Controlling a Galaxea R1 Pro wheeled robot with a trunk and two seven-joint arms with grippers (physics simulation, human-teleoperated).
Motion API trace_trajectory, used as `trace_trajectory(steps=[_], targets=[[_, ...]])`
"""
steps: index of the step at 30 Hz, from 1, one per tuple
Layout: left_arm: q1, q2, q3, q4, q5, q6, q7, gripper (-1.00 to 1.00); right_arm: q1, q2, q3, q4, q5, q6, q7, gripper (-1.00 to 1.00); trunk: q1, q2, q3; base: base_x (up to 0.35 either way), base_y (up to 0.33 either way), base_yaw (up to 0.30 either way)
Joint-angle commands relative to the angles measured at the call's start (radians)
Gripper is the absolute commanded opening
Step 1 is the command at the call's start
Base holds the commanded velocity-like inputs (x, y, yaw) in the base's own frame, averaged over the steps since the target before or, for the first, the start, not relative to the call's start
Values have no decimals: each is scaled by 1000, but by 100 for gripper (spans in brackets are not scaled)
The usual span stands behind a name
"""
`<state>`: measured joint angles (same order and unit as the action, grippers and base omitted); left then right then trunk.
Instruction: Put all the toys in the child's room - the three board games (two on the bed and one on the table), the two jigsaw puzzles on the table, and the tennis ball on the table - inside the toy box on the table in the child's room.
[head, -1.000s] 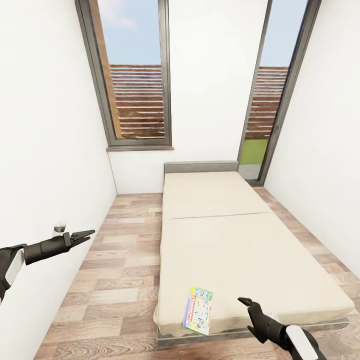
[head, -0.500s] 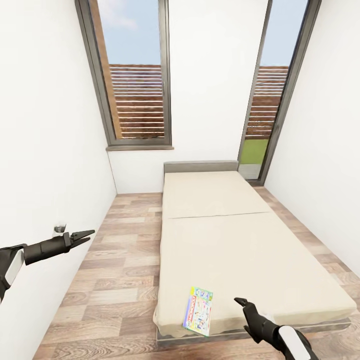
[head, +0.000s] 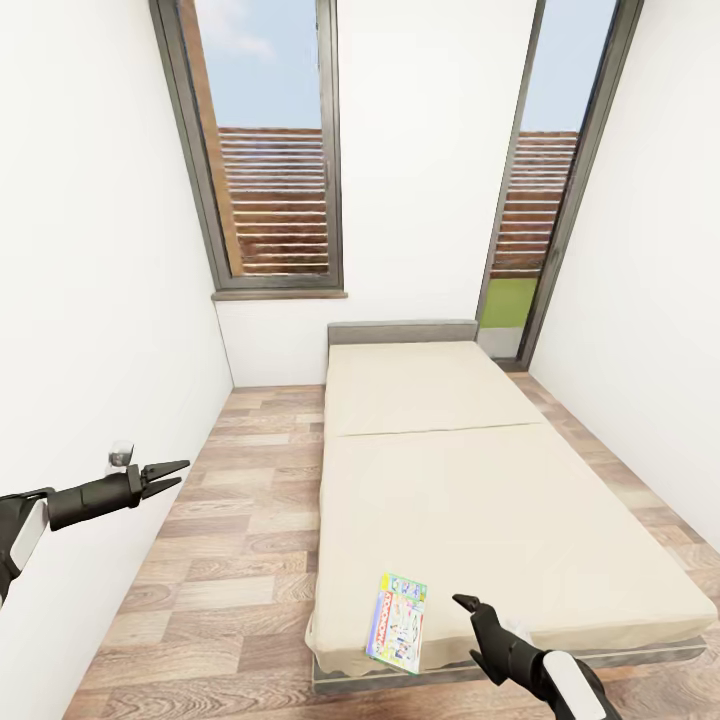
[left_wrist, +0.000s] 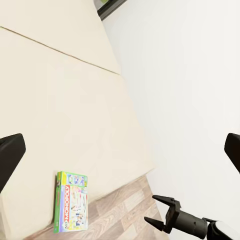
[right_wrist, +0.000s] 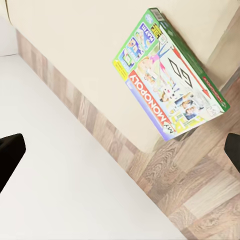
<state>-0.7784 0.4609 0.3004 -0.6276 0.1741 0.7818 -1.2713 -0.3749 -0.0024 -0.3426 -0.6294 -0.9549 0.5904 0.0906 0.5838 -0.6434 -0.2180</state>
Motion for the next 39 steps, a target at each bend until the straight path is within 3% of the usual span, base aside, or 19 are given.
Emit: trace_trajectory(steps=[1, 39], targets=[[-1, 0, 0, 0, 2, 9, -2, 100, -1, 1, -6, 0, 2, 6, 5, 100, 4, -9, -5, 0, 0, 0], [-1, -1, 0, 0, 2, 9, -2, 100, -1, -8, -10, 25, 13, -34, -24, 100, 150, -275, -124, 0, 0, 0]])
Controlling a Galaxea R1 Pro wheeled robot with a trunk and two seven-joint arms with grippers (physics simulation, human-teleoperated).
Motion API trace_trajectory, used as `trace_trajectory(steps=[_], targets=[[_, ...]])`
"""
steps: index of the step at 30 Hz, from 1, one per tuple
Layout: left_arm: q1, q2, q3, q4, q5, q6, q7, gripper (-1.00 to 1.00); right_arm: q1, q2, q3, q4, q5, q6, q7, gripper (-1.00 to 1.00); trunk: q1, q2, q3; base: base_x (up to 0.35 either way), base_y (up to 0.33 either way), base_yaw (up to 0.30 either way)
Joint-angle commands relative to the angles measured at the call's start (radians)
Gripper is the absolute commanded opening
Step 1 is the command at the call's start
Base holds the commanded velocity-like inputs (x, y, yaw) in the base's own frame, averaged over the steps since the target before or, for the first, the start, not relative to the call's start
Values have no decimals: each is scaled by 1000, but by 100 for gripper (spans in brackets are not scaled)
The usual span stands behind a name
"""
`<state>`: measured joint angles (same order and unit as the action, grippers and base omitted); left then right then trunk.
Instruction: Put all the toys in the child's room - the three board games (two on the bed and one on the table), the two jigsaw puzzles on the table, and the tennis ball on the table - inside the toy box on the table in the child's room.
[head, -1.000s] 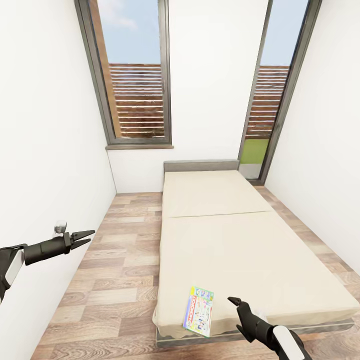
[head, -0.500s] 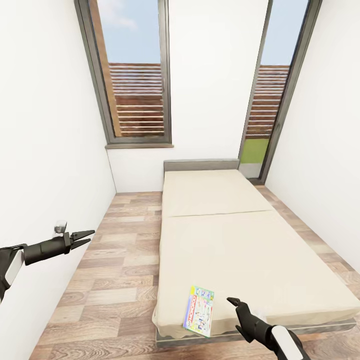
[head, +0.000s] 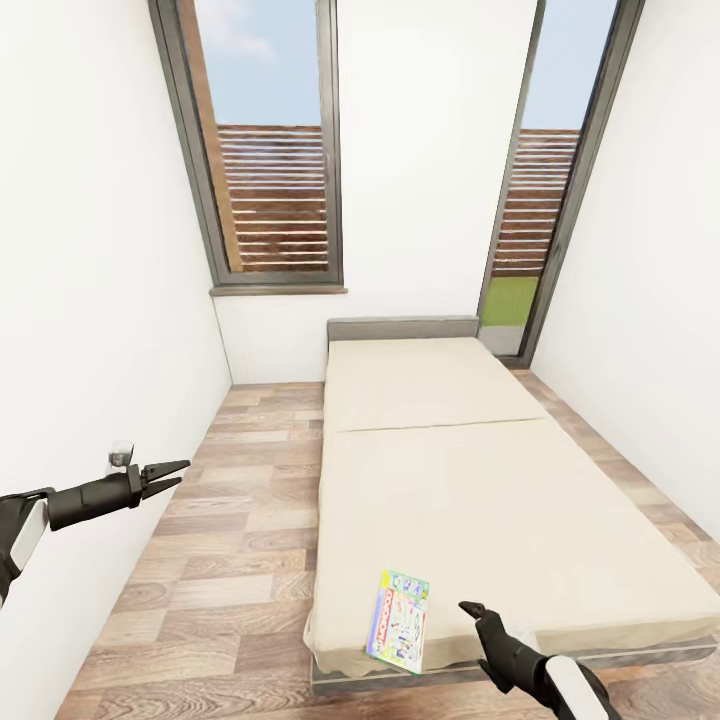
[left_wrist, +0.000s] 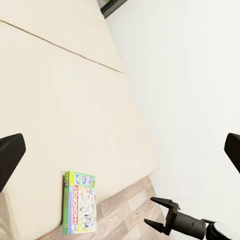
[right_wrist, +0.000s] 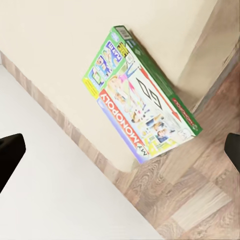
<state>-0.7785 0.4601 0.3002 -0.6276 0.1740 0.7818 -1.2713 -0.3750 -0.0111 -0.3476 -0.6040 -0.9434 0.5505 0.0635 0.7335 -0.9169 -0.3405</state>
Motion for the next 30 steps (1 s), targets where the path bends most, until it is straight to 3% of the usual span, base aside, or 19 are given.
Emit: trace_trajectory(steps=[1, 10, 23, 30], targets=[[-1, 0, 0, 0, 2, 9, -2, 100, -1, 0, -5, 11, 2, 3, 1, 100, 4, -8, -4, 0, 0, 0], [-1, 2, 2, 0, 3, 10, -3, 100, 1, -7, -4, 112, 3, -40, -3, 100, 39, -71, -33, 0, 0, 0], [-1, 2, 0, 0, 2, 10, -3, 100, 2, -5, 1, 121, 6, -60, 0, 100, 88, -162, -73, 0, 0, 0], [-1, 2, 0, 0, 2, 10, -3, 100, 2, 7, 3, 121, 16, -78, 1, 100, 115, -211, -95, 0, 0, 0]])
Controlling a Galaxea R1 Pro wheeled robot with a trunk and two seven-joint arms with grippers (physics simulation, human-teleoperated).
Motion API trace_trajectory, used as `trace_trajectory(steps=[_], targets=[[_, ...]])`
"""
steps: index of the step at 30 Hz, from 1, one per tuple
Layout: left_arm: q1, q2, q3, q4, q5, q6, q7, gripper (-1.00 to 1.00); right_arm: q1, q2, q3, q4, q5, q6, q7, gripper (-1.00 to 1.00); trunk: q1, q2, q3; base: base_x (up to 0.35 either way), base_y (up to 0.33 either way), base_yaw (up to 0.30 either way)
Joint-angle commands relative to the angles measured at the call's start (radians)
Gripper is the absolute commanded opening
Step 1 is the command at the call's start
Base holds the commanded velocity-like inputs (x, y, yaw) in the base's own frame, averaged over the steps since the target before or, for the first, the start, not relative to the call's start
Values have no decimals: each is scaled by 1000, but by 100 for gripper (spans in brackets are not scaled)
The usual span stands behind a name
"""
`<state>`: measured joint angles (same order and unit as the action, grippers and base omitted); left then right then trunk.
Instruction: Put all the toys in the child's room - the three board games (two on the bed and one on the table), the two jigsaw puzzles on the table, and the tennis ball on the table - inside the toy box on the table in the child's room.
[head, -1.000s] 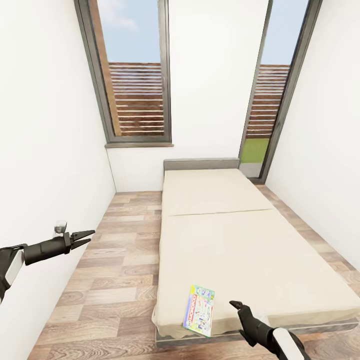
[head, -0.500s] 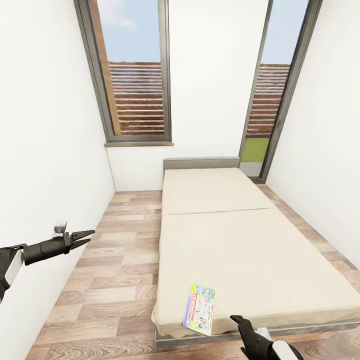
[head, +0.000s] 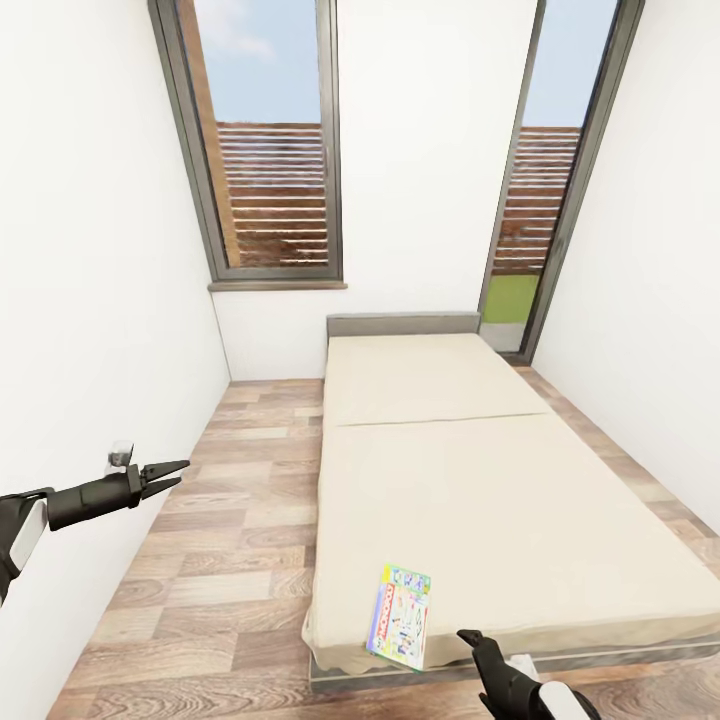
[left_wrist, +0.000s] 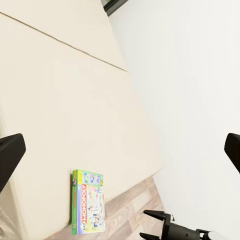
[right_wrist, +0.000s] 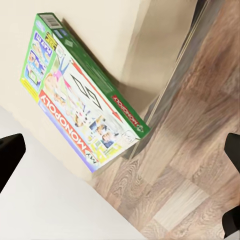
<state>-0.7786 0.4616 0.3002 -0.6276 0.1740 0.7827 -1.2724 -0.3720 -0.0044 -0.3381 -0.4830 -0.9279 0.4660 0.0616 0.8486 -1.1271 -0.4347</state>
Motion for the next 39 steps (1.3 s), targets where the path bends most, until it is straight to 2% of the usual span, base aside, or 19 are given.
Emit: trace_trajectory(steps=[1, 21, 24, 29, 39], targets=[[-1, 0, 0, 0, 3, 9, -2, 100, -1, 1, -6, 0, 2, 5, 2, 100, 4, -8, -4, 0, 0, 0], [-1, 0, 0, 0, 2, 9, -2, 100, -1, 4, 3, -2, 0, -14, 13, 100, 81, -148, -67, 0, 0, 0], [-1, 0, 0, 0, 2, 9, -2, 100, -1, 4, 20, -2, 0, -13, 13, 100, 92, -169, -76, 0, 0, 0], [-1, 0, 0, 0, 3, 9, -2, 100, -1, 4, 71, -4, -1, -11, 14, 100, 111, -204, -92, 0, 0, 0], [-1, 0, 0, 0, 3, 9, -2, 100, -1, 5, 105, -7, -2, -7, 16, 100, 150, -274, -123, 0, 0, 0]])
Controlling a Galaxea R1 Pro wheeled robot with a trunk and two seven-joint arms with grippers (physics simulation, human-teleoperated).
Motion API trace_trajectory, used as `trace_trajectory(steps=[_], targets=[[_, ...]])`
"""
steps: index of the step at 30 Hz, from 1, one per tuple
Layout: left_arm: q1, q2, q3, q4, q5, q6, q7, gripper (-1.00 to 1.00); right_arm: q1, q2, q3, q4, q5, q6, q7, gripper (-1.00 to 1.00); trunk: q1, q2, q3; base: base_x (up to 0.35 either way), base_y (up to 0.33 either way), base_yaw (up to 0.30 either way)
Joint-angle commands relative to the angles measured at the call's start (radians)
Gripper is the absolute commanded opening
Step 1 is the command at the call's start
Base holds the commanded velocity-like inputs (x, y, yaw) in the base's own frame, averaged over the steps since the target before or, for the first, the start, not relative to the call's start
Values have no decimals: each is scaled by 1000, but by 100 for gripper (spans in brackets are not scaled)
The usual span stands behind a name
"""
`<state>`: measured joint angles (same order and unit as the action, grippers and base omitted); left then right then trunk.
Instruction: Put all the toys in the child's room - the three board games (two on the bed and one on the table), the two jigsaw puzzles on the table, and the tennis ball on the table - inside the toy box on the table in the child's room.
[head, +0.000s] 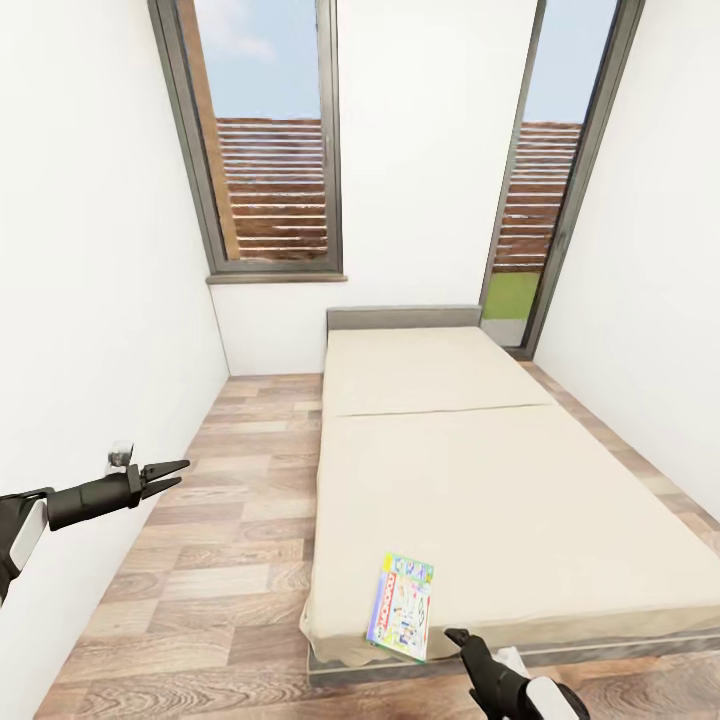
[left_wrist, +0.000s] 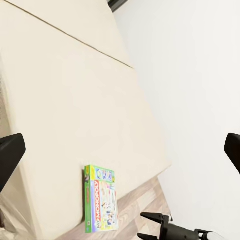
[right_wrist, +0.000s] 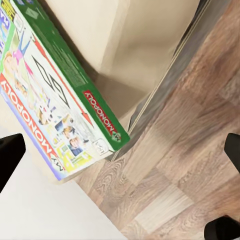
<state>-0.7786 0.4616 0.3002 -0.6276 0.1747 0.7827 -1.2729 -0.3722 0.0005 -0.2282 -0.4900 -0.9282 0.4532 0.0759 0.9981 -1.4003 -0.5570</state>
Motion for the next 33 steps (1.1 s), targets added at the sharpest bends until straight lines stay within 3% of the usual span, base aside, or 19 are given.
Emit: trace_trajectory(steps=[1, 6, 9, 15, 21, 33], targets=[[-1, 0, 0, 0, 2, 9, -2, 100, -1, 1, -5, -1, -2, 7, 4, 100, 4, -8, -4, 0, 0, 0], [-1, 0, 0, 0, 2, 9, -2, 100, -2, 1, 20, -2, -1, 8, 63, 100, 23, -43, -20, 0, 0, 0], [-1, 0, 0, 0, 3, 9, -2, 100, -6, 0, 64, -2, -1, 9, 117, 100, 35, -64, -29, 0, 0, 0], [-1, 0, 0, 0, 3, 9, -2, 100, -12, 0, 109, -2, -2, 11, 142, 100, 58, -106, -48, 0, 0, 0], [-1, 1, 2, 0, 3, 9, -2, 100, -13, -1, 120, -2, -1, 12, 173, 100, 65, -120, -54, 0, 0, 0], [-1, 2, 1, 0, 2, 9, -41, 100, -14, -3, 136, -2, -1, 13, 199, 100, 111, -204, -92, 0, 0, 0]])
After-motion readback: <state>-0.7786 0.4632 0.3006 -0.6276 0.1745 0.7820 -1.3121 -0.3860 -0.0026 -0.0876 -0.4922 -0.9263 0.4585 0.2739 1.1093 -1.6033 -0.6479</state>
